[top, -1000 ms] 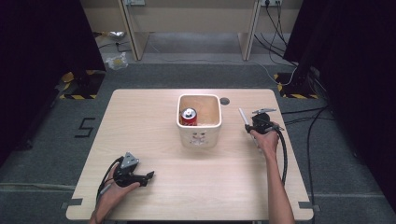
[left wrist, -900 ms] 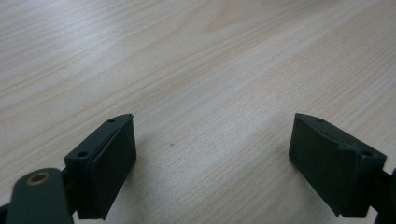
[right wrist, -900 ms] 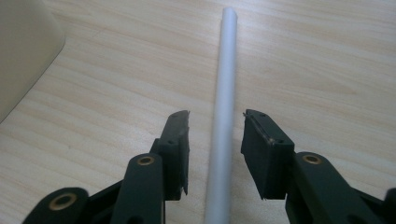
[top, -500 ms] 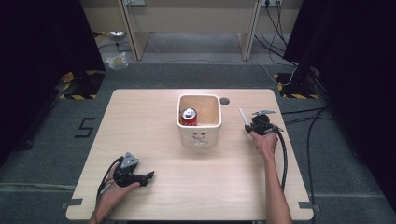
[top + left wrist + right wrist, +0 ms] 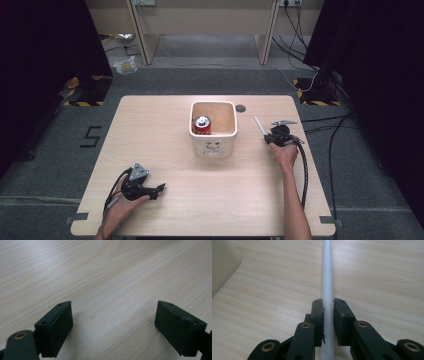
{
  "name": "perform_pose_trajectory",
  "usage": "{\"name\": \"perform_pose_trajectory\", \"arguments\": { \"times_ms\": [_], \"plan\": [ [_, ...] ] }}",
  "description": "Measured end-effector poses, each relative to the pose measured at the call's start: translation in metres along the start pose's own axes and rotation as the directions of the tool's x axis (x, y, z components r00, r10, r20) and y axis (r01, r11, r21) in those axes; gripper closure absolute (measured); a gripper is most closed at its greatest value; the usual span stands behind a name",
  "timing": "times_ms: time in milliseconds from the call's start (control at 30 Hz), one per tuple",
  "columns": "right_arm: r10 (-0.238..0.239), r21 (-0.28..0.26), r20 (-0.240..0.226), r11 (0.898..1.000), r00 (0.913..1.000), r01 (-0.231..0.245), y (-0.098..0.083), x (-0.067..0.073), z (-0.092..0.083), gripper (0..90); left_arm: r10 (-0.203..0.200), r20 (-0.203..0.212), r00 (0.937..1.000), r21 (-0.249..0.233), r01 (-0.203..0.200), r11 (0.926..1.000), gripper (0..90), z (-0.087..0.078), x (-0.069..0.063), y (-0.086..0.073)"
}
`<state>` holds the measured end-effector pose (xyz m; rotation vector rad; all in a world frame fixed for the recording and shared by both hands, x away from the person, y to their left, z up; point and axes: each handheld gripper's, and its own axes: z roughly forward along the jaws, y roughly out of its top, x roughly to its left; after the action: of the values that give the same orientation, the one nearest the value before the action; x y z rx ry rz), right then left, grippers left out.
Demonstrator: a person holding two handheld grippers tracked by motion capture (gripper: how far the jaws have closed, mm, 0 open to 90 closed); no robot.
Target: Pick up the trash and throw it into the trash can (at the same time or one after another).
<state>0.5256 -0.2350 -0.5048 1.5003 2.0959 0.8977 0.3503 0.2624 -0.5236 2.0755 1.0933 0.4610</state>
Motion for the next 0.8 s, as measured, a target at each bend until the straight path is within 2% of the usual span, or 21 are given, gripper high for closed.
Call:
{"name": "perform_pose_trajectory", "arguments": {
  "times_ms": [100,267,567,800],
  "plan": [
    [0.024,-0.011,-0.01,1.0,0.9997,-0.024,-0.001,-0.001,0.0,79.1,0.0,0.0,1.0,0.0,0.0,1.0,14.1,0.0,0.0,0.0],
    [0.041,-0.066,-0.03,0.997,0.9987,-0.043,0.004,-0.002,-0.008,79.2,-0.001,0.0,1.0,0.0,0.001,1.0,14.1,0.0,0.0,0.0],
    [-0.001,-0.144,-0.049,0.99,0.9988,-0.007,0.028,0.009,-0.034,79.2,-0.001,0.0,1.0,0.0,0.001,1.0,14.1,0.0,0.0,0.0],
    [-0.012,-0.186,-0.061,0.983,0.9981,0.0,0.046,0.015,-0.047,79.3,-0.001,0.0,1.0,0.0,0.001,1.0,14.1,0.0,0.0,0.0]
  ]
}}
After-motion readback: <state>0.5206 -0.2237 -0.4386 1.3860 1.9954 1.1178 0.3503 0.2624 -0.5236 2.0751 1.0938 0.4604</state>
